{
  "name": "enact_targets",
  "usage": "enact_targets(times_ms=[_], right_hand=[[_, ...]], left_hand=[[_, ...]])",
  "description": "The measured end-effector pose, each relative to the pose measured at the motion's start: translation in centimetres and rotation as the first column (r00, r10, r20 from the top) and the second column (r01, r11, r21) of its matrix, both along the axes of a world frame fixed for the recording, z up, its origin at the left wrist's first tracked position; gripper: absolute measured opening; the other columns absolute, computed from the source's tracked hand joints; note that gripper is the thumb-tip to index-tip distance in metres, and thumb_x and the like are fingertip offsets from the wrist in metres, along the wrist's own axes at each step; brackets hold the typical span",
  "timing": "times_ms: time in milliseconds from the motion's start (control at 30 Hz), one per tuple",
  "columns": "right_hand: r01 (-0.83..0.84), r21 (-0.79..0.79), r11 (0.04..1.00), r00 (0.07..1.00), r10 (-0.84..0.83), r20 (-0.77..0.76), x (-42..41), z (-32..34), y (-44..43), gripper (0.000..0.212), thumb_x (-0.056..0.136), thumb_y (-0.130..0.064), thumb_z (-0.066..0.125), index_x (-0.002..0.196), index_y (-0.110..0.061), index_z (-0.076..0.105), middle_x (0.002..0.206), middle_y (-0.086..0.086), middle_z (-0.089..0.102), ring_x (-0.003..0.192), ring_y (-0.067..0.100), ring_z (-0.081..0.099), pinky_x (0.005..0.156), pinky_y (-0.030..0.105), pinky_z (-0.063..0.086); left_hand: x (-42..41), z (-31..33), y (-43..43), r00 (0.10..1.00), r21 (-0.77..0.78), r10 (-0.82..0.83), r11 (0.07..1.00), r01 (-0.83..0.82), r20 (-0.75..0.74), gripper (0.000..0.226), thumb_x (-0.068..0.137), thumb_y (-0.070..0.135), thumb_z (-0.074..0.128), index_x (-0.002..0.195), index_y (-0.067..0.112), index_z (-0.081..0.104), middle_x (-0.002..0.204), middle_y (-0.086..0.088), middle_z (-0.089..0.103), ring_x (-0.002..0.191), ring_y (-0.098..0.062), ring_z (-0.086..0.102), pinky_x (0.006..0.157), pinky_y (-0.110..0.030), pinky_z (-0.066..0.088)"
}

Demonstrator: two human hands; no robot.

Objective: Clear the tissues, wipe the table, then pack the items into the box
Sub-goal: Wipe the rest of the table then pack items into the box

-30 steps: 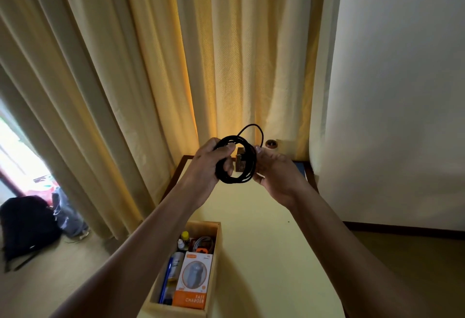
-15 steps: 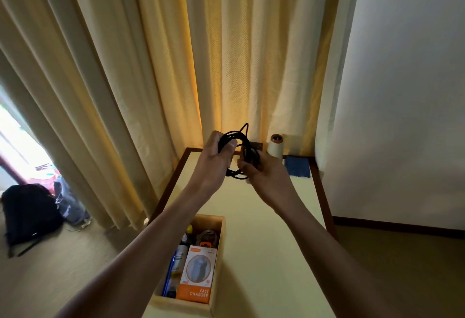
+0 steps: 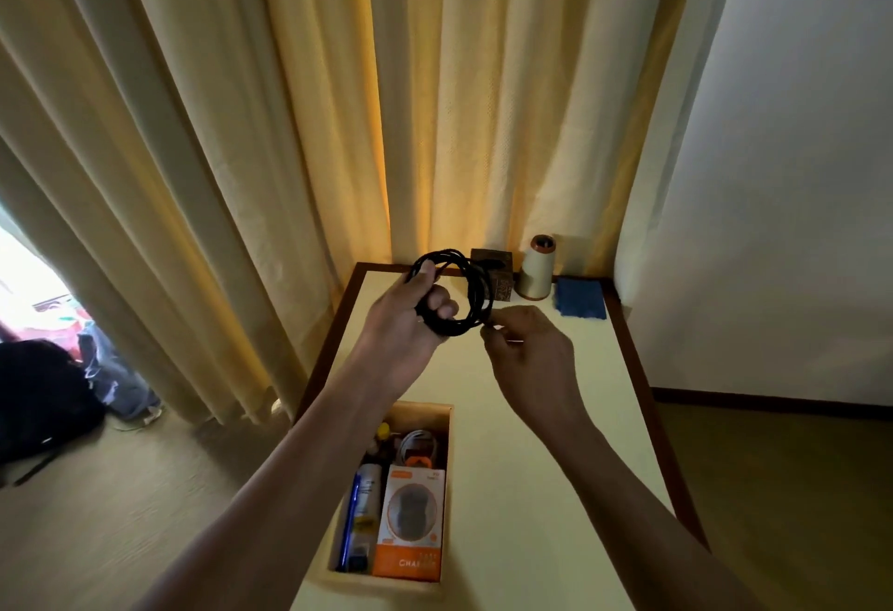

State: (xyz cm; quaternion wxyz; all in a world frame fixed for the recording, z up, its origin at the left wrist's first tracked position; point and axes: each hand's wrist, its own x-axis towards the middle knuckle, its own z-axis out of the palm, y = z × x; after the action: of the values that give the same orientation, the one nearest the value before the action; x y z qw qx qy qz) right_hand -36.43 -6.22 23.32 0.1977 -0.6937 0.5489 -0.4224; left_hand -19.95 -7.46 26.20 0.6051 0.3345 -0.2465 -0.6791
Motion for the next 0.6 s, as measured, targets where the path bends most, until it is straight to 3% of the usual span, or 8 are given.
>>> enact_targets(times_ms=[67, 100, 133, 200, 267, 300, 500, 600], right_hand=[[-0.016, 0.150, 0.989, 0.974, -0.018, 0.226, 0.9, -0.1, -0.2, 0.022, 0.096, -0.013, 0.067, 0.112, -0.024, 0.077, 0.110, -0.010, 0.075, 0.091, -0.004, 0.067, 0.085, 0.007, 0.047], [-0.066, 0.235, 0.970, 0.924, -0.029, 0.380, 1.4, -0.2, -0.2, 0.023, 0.095, -0.010, 0.068, 0.112, -0.023, 0.077, 0.107, -0.009, 0.077, 0.097, 0.002, 0.070, 0.091, 0.018, 0.053], [-0.121, 0.294, 0.948, 0.854, -0.052, 0.518, 2.0, -0.4, -0.2, 0.025, 0.094, -0.005, 0.068, 0.112, -0.020, 0.077, 0.105, -0.005, 0.078, 0.101, 0.007, 0.072, 0.094, 0.028, 0.056], [-0.232, 0.371, 0.899, 0.671, -0.128, 0.730, 3.1, -0.7, -0.1, 0.031, 0.094, 0.004, 0.063, 0.119, -0.012, 0.072, 0.107, 0.004, 0.078, 0.107, 0.018, 0.073, 0.096, 0.034, 0.057], [-0.331, 0.420, 0.845, 0.505, -0.217, 0.835, 4.1, -1.1, 0.0, 0.034, 0.098, 0.005, 0.055, 0.128, -0.008, 0.065, 0.111, 0.012, 0.077, 0.111, 0.023, 0.072, 0.101, 0.038, 0.055], [-0.370, 0.427, 0.825, 0.466, -0.233, 0.853, 4.6, -1.3, 0.1, 0.036, 0.098, 0.005, 0.053, 0.131, -0.007, 0.063, 0.113, 0.014, 0.076, 0.113, 0.025, 0.071, 0.103, 0.039, 0.053], [-0.395, 0.481, 0.783, 0.477, -0.273, 0.835, 7.3, -3.5, 0.7, 0.025, 0.102, -0.007, 0.055, 0.125, -0.006, 0.066, 0.115, 0.012, 0.076, 0.112, 0.023, 0.072, 0.100, 0.039, 0.053], [-0.342, 0.524, 0.780, 0.528, -0.302, 0.794, 7.6, -4.6, 0.7, 0.024, 0.103, -0.007, 0.054, 0.124, -0.008, 0.067, 0.112, 0.011, 0.077, 0.107, 0.023, 0.073, 0.089, 0.035, 0.057]], left_hand=[[0.5, -0.7, 0.2, 0.999, 0.019, 0.000, 1.000, -0.001, 0.052, 0.032, 0.104, 0.025, 0.059, 0.133, 0.010, 0.058, 0.074, -0.002, 0.049, 0.070, -0.014, 0.050, 0.082, -0.034, 0.044], [0.7, -1.1, 0.3, 0.994, 0.031, 0.014, 0.999, -0.017, 0.108, 0.031, 0.104, 0.026, 0.059, 0.131, 0.010, 0.058, 0.077, -0.003, 0.052, 0.073, -0.015, 0.053, 0.082, -0.034, 0.046], [0.9, -1.5, 0.3, 0.981, 0.046, 0.039, 0.998, -0.048, 0.188, 0.029, 0.104, 0.026, 0.059, 0.129, 0.010, 0.059, 0.080, -0.004, 0.055, 0.077, -0.016, 0.056, 0.084, -0.035, 0.047], [1.3, -2.4, 0.2, 0.919, 0.062, 0.093, 0.990, -0.126, 0.383, 0.027, 0.104, 0.028, 0.059, 0.125, 0.010, 0.059, 0.091, -0.005, 0.058, 0.089, -0.019, 0.057, 0.087, -0.035, 0.044], [2.0, -3.4, 0.1, 0.849, 0.071, 0.096, 0.985, -0.155, 0.520, 0.029, 0.105, 0.033, 0.056, 0.125, 0.013, 0.058, 0.103, -0.006, 0.060, 0.100, -0.021, 0.056, 0.082, -0.033, 0.042], [2.3, -3.7, 0.2, 0.826, 0.078, 0.081, 0.986, -0.150, 0.558, 0.030, 0.106, 0.035, 0.053, 0.127, 0.014, 0.057, 0.109, -0.006, 0.061, 0.102, -0.020, 0.056, 0.079, -0.031, 0.040], [4.3, -6.2, 0.4, 0.794, 0.122, -0.025, 0.991, -0.062, 0.607, 0.030, 0.109, 0.040, 0.045, 0.130, 0.020, 0.051, 0.122, -0.004, 0.061, 0.109, -0.016, 0.057, 0.074, -0.028, 0.039], [5.1, -7.9, 0.8, 0.804, 0.164, -0.093, 0.986, -0.006, 0.587, 0.032, 0.109, 0.042, 0.044, 0.130, 0.019, 0.051, 0.124, -0.004, 0.062, 0.109, -0.014, 0.058, 0.083, -0.032, 0.046]])
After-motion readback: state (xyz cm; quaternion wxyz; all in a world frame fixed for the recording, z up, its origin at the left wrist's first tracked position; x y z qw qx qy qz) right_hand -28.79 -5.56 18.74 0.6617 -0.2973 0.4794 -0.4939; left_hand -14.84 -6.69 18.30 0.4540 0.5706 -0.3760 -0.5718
